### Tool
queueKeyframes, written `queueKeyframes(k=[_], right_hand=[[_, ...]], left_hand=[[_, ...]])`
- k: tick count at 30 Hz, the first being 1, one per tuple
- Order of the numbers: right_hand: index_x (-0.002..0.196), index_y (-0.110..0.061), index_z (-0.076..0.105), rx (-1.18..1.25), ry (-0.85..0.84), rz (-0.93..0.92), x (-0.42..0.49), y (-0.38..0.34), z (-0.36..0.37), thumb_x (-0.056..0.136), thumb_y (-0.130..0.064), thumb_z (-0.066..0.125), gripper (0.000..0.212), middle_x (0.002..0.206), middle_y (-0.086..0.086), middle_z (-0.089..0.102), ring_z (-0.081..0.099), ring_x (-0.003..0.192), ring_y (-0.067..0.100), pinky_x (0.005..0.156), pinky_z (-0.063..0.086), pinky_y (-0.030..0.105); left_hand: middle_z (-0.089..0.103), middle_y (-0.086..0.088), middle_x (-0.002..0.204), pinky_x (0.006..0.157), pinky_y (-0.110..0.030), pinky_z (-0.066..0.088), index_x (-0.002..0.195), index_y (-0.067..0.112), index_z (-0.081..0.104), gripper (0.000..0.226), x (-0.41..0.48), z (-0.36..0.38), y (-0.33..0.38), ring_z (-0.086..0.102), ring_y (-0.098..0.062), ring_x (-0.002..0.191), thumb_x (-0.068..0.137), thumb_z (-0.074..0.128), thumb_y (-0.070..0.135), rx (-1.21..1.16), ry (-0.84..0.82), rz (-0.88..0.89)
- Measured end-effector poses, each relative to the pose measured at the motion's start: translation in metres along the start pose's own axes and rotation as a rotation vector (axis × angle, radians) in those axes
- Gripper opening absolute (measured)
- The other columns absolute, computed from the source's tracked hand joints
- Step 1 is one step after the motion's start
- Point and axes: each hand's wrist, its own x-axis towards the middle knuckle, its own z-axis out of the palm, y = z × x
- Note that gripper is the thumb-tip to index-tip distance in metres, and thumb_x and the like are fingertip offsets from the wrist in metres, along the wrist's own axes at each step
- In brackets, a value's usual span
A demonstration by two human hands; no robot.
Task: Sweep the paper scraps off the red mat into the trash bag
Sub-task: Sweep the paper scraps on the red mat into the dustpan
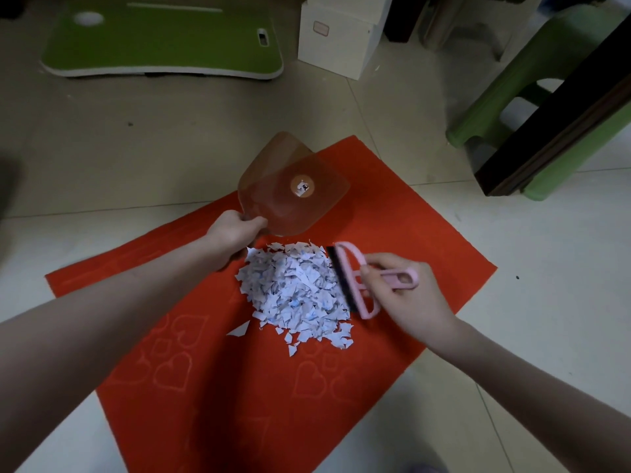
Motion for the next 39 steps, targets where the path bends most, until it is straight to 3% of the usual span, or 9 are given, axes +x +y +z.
queueKeyframes(k=[4, 7, 10, 15, 19, 23, 28, 32, 39], right_hand=[[0.100, -0.018, 0.072, 0.215, -0.323, -0.013, -0.016, -0.013, 0.046, 0.090, -0.023, 0.061, 0.017, 0.083, -0.002, 0.074, 0.070, 0.070, 0.017, 0.061, 0.055, 0.031], [0.104, -0.017, 0.071, 0.215, -0.529, -0.032, -0.020, -0.017, 0.086, 0.091, -0.024, 0.061, 0.017, 0.089, 0.004, 0.074, 0.071, 0.078, 0.019, 0.074, 0.057, 0.039], [0.102, -0.017, 0.071, 0.157, -0.606, -0.076, -0.013, -0.018, 0.108, 0.091, -0.024, 0.060, 0.017, 0.084, 0.007, 0.073, 0.069, 0.075, 0.019, 0.072, 0.057, 0.037], [0.085, -0.012, 0.067, -0.003, -0.414, -0.007, 0.012, -0.012, 0.092, 0.092, -0.041, 0.050, 0.035, 0.064, 0.012, 0.067, 0.065, 0.057, 0.028, 0.055, 0.048, 0.030], [0.107, -0.021, 0.071, 0.175, -0.365, 0.022, 0.014, -0.012, 0.065, 0.093, -0.030, 0.057, 0.022, 0.080, 0.004, 0.074, 0.070, 0.070, 0.019, 0.061, 0.055, 0.032], [0.095, -0.018, 0.071, 0.122, -0.439, -0.014, -0.001, -0.015, 0.080, 0.092, -0.030, 0.057, 0.019, 0.078, 0.009, 0.072, 0.068, 0.071, 0.027, 0.065, 0.056, 0.039], [0.095, -0.017, 0.071, 0.148, -0.331, 0.009, 0.017, -0.024, 0.082, 0.093, -0.029, 0.057, 0.018, 0.076, 0.007, 0.073, 0.069, 0.063, 0.017, 0.059, 0.056, 0.034], [0.098, -0.015, 0.070, 0.232, -0.206, 0.030, 0.048, -0.036, 0.094, 0.094, -0.020, 0.057, 0.015, 0.081, -0.007, 0.071, 0.065, 0.065, -0.004, 0.058, 0.046, 0.012], [0.091, -0.016, 0.069, 0.348, -0.172, 0.267, 0.081, -0.026, 0.157, 0.093, -0.029, 0.057, 0.018, 0.077, 0.006, 0.072, 0.070, 0.076, 0.029, 0.068, 0.057, 0.049]], left_hand=[[0.047, -0.005, 0.057, 0.046, -0.026, 0.028, 0.066, 0.011, 0.053, 0.030, 0.002, -0.001, 0.001, 0.036, -0.019, 0.043, 0.089, 0.057, 0.030, 0.000, 0.046, -0.008], [0.046, -0.004, 0.056, 0.046, -0.025, 0.029, 0.069, 0.012, 0.052, 0.029, 0.001, -0.002, 0.005, 0.038, -0.019, 0.043, 0.090, 0.057, 0.032, -0.012, 0.077, -0.019], [0.047, -0.003, 0.058, 0.046, -0.025, 0.030, 0.071, 0.013, 0.053, 0.028, -0.001, -0.005, 0.006, 0.038, -0.018, 0.044, 0.091, 0.057, 0.031, -0.018, 0.082, -0.028], [0.049, -0.005, 0.060, 0.046, -0.024, 0.029, 0.071, 0.012, 0.054, 0.028, -0.001, -0.012, 0.002, 0.037, -0.019, 0.043, 0.089, 0.058, 0.033, -0.019, 0.091, -0.046], [0.045, -0.004, 0.059, 0.041, -0.021, 0.026, 0.068, 0.013, 0.051, 0.028, -0.002, -0.015, 0.002, 0.035, -0.018, 0.043, 0.091, 0.056, 0.030, -0.053, 0.082, -0.055], [0.045, -0.004, 0.058, 0.036, -0.017, 0.024, 0.066, 0.014, 0.050, 0.028, 0.001, -0.018, 0.006, 0.035, -0.018, 0.042, 0.089, 0.056, 0.029, -0.052, 0.090, -0.042], [0.045, -0.004, 0.058, 0.040, -0.020, 0.026, 0.067, 0.013, 0.051, 0.029, 0.002, -0.021, 0.012, 0.036, -0.018, 0.041, 0.090, 0.056, 0.028, -0.076, 0.099, -0.029], [0.047, -0.004, 0.057, 0.042, -0.023, 0.028, 0.067, 0.013, 0.052, 0.028, 0.004, -0.030, 0.010, 0.036, -0.015, 0.034, 0.090, 0.057, 0.029, -0.097, 0.134, -0.018], [0.045, -0.003, 0.057, 0.036, -0.015, 0.026, 0.067, 0.015, 0.051, 0.028, 0.004, -0.053, -0.001, 0.037, -0.014, 0.033, 0.090, 0.057, 0.030, -0.176, 0.236, -0.072]])
